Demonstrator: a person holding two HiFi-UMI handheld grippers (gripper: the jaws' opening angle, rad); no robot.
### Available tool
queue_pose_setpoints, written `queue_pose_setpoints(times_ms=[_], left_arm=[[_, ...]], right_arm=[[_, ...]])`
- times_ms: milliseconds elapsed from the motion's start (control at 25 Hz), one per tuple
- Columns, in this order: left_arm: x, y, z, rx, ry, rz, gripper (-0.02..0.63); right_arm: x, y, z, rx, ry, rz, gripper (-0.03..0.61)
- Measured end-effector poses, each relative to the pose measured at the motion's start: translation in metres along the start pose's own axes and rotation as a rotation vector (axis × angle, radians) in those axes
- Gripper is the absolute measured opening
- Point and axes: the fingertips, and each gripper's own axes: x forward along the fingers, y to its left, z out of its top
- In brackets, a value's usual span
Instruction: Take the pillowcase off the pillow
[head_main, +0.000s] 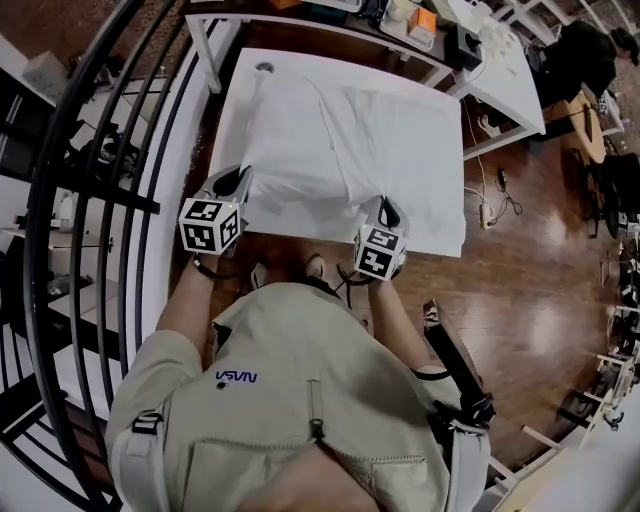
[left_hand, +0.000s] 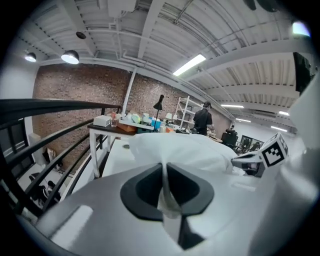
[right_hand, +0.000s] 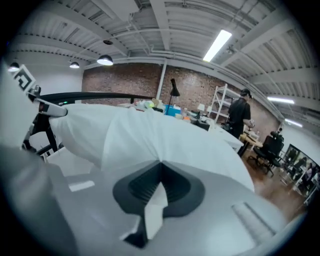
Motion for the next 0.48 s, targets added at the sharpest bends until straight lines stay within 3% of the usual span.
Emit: queue_pose_setpoints(times_ms=[200,480], left_arm=[[0.002,0.008,-0.057,-0.085,0.077,0.055,0.025],[0.007,0.006,-0.063,-0.055,0.084,0.079,0.049]], right_arm=[[0.015,0.017,-0.031,-0.017,0.073,0.044,0.008],[0.014,0.023,-0.038,0.002,0.059,0.107,0.012]])
